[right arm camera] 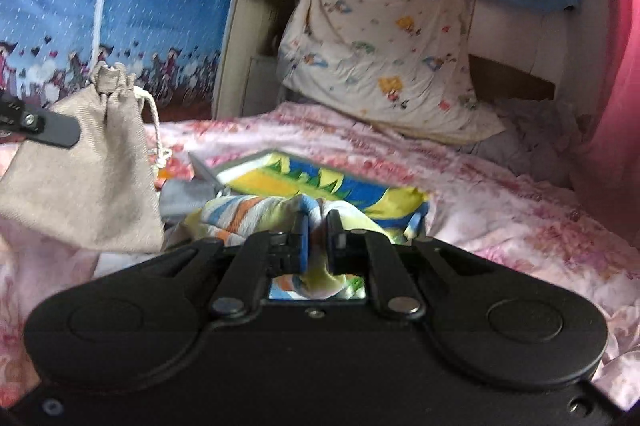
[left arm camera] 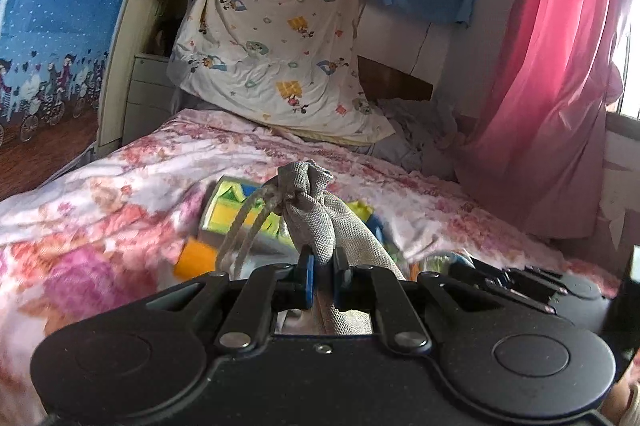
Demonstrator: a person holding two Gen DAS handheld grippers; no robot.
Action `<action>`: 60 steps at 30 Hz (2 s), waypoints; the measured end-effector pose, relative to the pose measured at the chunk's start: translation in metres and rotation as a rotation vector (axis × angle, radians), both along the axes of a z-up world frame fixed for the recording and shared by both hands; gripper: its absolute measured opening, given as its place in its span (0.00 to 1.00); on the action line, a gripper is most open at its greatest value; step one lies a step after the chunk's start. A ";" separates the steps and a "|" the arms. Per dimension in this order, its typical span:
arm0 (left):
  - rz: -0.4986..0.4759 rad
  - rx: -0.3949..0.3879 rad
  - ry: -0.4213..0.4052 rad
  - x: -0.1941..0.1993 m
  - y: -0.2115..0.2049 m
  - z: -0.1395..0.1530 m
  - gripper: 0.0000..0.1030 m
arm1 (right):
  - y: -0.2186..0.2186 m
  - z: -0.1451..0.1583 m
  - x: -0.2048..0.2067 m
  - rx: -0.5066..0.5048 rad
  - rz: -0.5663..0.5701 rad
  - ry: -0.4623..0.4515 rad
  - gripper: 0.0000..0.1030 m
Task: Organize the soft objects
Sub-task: 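Lift the pouch with the left gripper while the right gripper lifts the striped cloth toward the picture tray, then lower the pouch onto the tray and open the left gripper while the right gripper releases the striped cloth there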
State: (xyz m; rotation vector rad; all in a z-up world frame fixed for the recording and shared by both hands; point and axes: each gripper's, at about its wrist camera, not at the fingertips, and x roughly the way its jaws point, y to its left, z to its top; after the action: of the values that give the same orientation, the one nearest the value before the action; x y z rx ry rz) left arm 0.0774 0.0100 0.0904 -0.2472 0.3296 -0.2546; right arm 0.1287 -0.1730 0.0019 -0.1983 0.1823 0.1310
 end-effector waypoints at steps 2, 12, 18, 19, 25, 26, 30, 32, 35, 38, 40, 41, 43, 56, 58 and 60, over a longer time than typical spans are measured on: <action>-0.004 0.004 -0.011 0.013 -0.006 0.009 0.08 | -0.006 0.005 0.000 0.012 -0.011 -0.017 0.03; -0.005 -0.028 0.004 0.107 -0.039 0.033 0.08 | -0.057 0.039 0.048 0.149 -0.070 -0.089 0.03; 0.028 -0.003 0.033 0.167 -0.049 0.023 0.08 | -0.079 0.044 0.107 0.296 -0.088 -0.106 0.03; 0.034 -0.003 0.039 0.179 -0.050 0.021 0.08 | -0.081 0.041 0.113 0.310 -0.091 -0.105 0.03; 0.078 -0.044 0.080 0.238 -0.045 -0.001 0.08 | -0.090 0.019 0.164 0.465 -0.102 -0.058 0.03; 0.085 -0.051 0.089 0.247 -0.045 -0.006 0.08 | -0.087 0.012 0.174 0.483 -0.105 -0.053 0.03; 0.093 -0.058 0.135 0.280 -0.047 -0.029 0.08 | -0.095 -0.003 0.197 0.537 -0.115 -0.025 0.03; 0.091 -0.052 0.161 0.293 -0.049 -0.042 0.08 | -0.092 -0.013 0.205 0.543 -0.116 -0.006 0.03; 0.096 -0.059 0.199 0.308 -0.052 -0.061 0.08 | -0.084 -0.020 0.206 0.540 -0.117 0.032 0.03; 0.109 -0.078 0.242 0.319 -0.053 -0.074 0.08 | -0.079 -0.034 0.230 0.549 -0.128 0.082 0.03; 0.124 -0.063 0.257 0.325 -0.056 -0.080 0.08 | -0.085 -0.042 0.236 0.583 -0.131 0.113 0.03; 0.129 -0.052 0.267 0.327 -0.057 -0.083 0.08 | -0.086 -0.041 0.240 0.587 -0.135 0.124 0.03; 0.137 -0.038 0.288 0.332 -0.060 -0.086 0.08 | -0.086 -0.051 0.250 0.589 -0.149 0.138 0.04; 0.176 0.102 0.380 0.343 -0.075 -0.096 0.11 | -0.095 -0.054 0.250 0.651 -0.167 0.305 0.10; 0.178 0.101 0.388 0.343 -0.074 -0.097 0.14 | -0.095 -0.054 0.249 0.649 -0.169 0.310 0.11; 0.175 0.080 0.399 0.342 -0.071 -0.097 0.17 | -0.093 -0.054 0.250 0.642 -0.164 0.319 0.12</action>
State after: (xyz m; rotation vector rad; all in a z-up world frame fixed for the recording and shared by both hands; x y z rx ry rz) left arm 0.4196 -0.0610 -0.0070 -0.2453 0.7082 -0.0162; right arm 0.3782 -0.2662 -0.0518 0.4804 0.4608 0.0520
